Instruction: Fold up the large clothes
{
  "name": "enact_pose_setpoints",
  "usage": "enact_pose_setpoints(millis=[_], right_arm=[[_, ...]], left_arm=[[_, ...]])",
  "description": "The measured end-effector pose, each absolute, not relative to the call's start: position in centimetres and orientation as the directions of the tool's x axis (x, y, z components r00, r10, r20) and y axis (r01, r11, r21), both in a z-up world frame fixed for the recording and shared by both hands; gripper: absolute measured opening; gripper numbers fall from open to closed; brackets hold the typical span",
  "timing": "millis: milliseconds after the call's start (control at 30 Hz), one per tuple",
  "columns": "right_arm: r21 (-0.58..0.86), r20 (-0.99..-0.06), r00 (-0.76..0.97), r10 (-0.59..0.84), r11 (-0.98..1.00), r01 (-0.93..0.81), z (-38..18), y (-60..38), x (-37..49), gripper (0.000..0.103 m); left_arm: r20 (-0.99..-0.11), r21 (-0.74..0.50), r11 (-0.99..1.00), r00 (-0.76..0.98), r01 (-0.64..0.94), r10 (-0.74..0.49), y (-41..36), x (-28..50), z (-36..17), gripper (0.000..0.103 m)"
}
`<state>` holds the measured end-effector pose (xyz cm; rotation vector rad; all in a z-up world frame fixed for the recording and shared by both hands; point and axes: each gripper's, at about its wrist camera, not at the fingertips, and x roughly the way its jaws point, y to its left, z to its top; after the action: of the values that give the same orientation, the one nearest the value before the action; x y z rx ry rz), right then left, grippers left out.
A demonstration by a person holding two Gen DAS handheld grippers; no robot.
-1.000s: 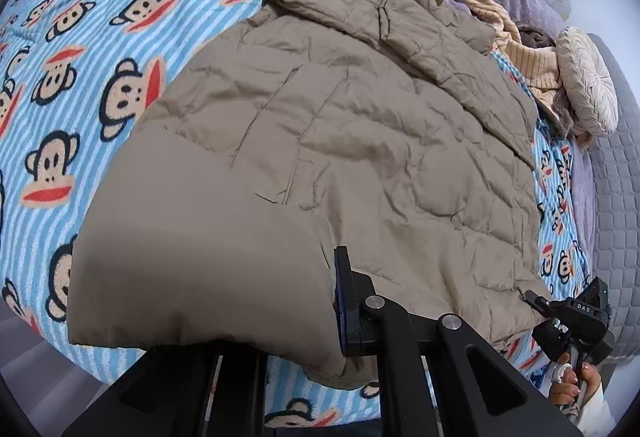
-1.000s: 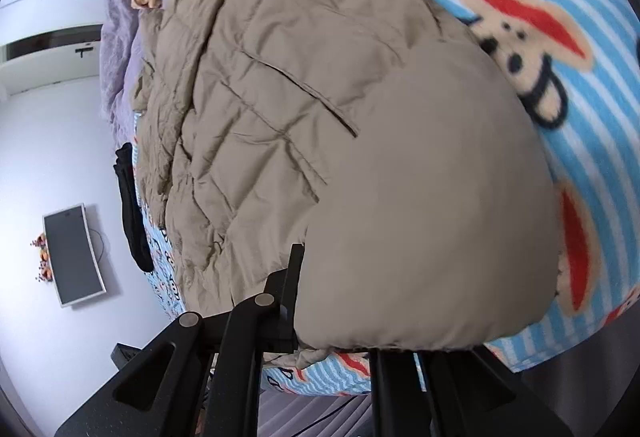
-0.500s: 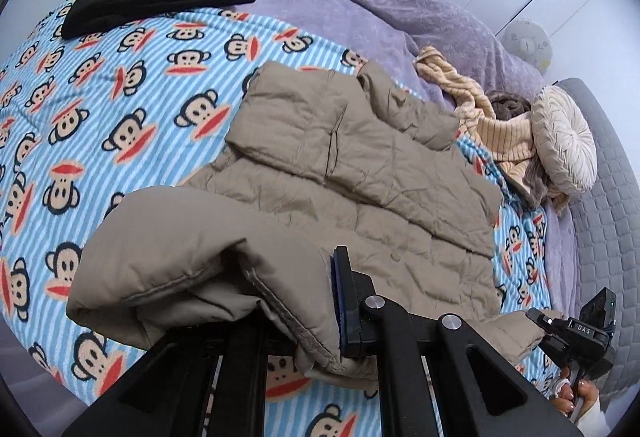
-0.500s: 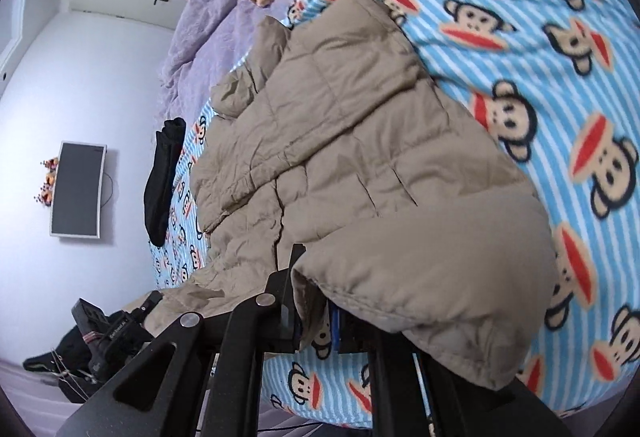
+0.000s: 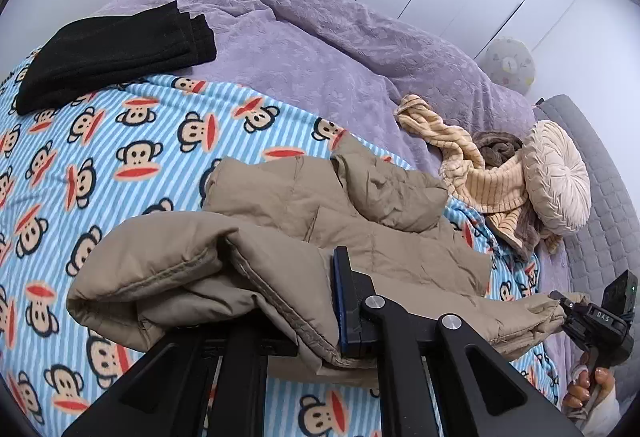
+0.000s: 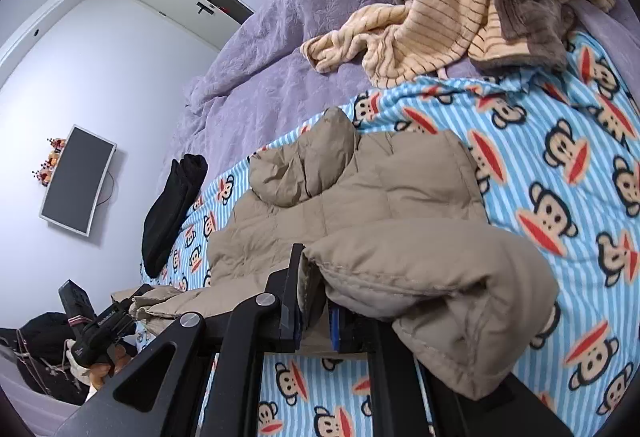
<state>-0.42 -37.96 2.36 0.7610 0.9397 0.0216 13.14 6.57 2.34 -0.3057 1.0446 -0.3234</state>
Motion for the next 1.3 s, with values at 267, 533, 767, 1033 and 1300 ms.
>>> enact_pose_setpoints(millis=[267,533,767,1033,1300], right_arm=[[0.555,-0.757,0.584,0.291,0.759,0.341,-0.4,-39.3,7.7,0.011],[0.489,-0.819,0.520,0.242,0.768,0.414,-8.8,-40.3,13.2,0.011],[0.534,-0.806,0.530,0.264,0.709,0.460,-14.1,-41.3,14.4,0.011],[0.565,-0.787,0.542,0.295,0.698,0.440,-11.7,-41.6,13.6,0.042],[0.431,-0.823,0.522,0.224,0.846,0.315,-8.4,-39.0,11.8,0.020]], left_arm=[[-0.828,-0.317,0.941,0.448,0.122,-0.337,4.0,20.8,-1.6,0.013],[-0.884,-0.235,0.968,0.395,0.088,-0.251,1.5,26.0,-10.1,0.013],[-0.887,-0.189,0.976,0.408,0.109,-0.217,0.0,27.4,-13.8,0.014],[-0.835,-0.156,0.979,0.511,0.134,-0.203,1.0,25.1,-9.4,0.086],[-0.810,-0.135,0.961,0.531,0.243,-0.248,0.3,24.3,-7.3,0.065]])
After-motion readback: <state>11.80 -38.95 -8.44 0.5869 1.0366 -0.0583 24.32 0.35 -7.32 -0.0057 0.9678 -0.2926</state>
